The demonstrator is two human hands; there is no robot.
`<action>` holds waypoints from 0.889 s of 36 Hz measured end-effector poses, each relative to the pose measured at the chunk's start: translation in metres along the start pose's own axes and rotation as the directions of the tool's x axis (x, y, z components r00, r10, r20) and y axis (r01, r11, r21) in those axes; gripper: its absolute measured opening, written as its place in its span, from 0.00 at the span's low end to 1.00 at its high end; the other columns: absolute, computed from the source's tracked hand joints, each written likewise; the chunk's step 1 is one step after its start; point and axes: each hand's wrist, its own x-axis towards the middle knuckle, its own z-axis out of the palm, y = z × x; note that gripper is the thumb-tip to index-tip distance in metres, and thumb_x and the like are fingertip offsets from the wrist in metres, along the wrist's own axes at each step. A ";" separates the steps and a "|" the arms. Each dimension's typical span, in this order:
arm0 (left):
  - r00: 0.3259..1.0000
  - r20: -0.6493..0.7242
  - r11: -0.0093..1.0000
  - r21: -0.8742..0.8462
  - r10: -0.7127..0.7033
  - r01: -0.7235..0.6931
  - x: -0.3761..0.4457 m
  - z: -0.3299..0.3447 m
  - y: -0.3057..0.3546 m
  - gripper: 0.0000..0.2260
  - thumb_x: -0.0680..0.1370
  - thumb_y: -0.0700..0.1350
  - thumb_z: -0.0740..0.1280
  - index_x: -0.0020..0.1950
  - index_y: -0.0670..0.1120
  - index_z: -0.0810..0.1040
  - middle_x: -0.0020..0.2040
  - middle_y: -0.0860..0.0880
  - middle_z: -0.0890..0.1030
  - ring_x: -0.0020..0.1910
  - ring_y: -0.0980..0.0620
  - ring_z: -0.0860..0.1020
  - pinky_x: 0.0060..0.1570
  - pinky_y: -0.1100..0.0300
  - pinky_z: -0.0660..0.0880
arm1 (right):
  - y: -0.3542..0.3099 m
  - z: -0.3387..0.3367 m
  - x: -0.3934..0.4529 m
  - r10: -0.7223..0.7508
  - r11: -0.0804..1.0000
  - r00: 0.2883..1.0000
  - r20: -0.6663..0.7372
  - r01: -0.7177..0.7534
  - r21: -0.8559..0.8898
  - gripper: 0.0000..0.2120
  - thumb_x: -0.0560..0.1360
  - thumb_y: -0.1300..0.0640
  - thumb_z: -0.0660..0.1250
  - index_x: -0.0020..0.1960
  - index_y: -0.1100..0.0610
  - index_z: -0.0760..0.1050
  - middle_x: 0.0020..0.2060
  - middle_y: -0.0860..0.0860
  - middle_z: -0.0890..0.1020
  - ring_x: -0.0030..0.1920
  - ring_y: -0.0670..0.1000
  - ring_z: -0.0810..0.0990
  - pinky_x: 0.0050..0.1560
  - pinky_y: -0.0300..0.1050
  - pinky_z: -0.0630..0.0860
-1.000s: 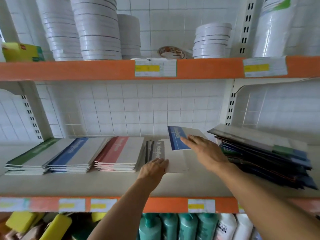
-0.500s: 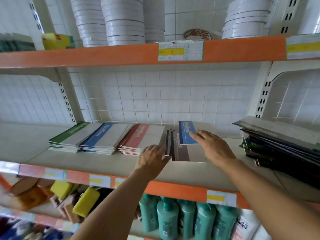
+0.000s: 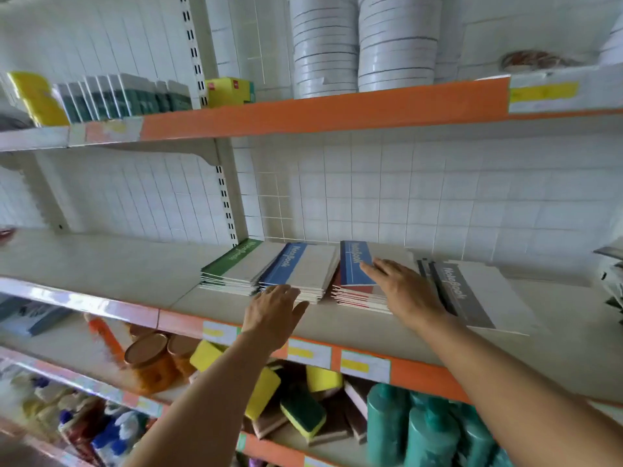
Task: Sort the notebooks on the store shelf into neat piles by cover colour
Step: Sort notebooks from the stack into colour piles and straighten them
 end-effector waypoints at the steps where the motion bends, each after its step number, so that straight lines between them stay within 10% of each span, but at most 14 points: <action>1: 1.000 0.001 1.000 -0.003 0.004 -0.004 0.001 -0.001 -0.012 0.17 0.82 0.56 0.55 0.67 0.53 0.72 0.67 0.54 0.73 0.66 0.51 0.71 0.61 0.59 0.65 | -0.011 0.006 0.007 0.004 1.000 1.000 -0.007 -0.003 0.013 0.32 0.77 0.72 0.54 0.78 0.53 0.53 0.75 0.55 0.61 0.74 0.53 0.62 0.71 0.43 0.61; 7: 0.999 -0.007 0.999 -0.012 0.051 -0.051 0.016 -0.003 -0.080 0.17 0.82 0.56 0.55 0.66 0.52 0.73 0.66 0.54 0.73 0.67 0.53 0.69 0.62 0.60 0.65 | -0.065 0.036 0.048 -0.021 0.999 0.992 -0.127 0.015 -0.045 0.39 0.49 0.78 0.76 0.59 0.60 0.80 0.50 0.60 0.83 0.47 0.58 0.84 0.39 0.48 0.81; 11: 0.998 -0.016 0.997 -0.033 0.068 -0.068 0.024 -0.002 -0.109 0.16 0.82 0.56 0.55 0.64 0.53 0.75 0.64 0.55 0.75 0.65 0.53 0.71 0.60 0.59 0.66 | -0.090 0.051 0.065 -0.026 0.995 0.995 -0.095 0.017 -0.097 0.41 0.44 0.76 0.79 0.57 0.59 0.81 0.47 0.58 0.84 0.43 0.56 0.85 0.34 0.44 0.81; 16: 0.995 -0.033 0.994 -0.051 0.090 -0.092 0.036 0.003 -0.129 0.15 0.82 0.54 0.57 0.66 0.53 0.73 0.66 0.54 0.74 0.67 0.53 0.70 0.61 0.60 0.66 | -0.109 0.066 0.087 -0.009 0.995 0.995 -0.095 0.000 -0.096 0.39 0.47 0.80 0.76 0.56 0.61 0.81 0.47 0.60 0.84 0.44 0.59 0.85 0.35 0.48 0.81; 21: 0.996 -0.053 0.993 -0.087 0.069 -0.074 0.050 0.009 -0.142 0.15 0.82 0.53 0.57 0.66 0.52 0.73 0.66 0.54 0.74 0.66 0.53 0.70 0.60 0.60 0.67 | -0.121 0.066 0.107 -0.012 0.996 0.996 0.084 0.020 -0.089 0.33 0.76 0.74 0.54 0.77 0.54 0.55 0.75 0.54 0.62 0.73 0.53 0.62 0.69 0.43 0.63; 32: 0.997 -0.040 0.995 -0.077 0.063 -0.066 0.076 0.017 -0.154 0.16 0.82 0.54 0.56 0.67 0.53 0.74 0.67 0.55 0.73 0.66 0.53 0.70 0.60 0.59 0.67 | -0.110 0.095 0.134 0.041 0.999 0.969 0.244 -0.039 -0.013 0.23 0.82 0.57 0.53 0.77 0.51 0.56 0.73 0.52 0.65 0.71 0.54 0.65 0.65 0.48 0.69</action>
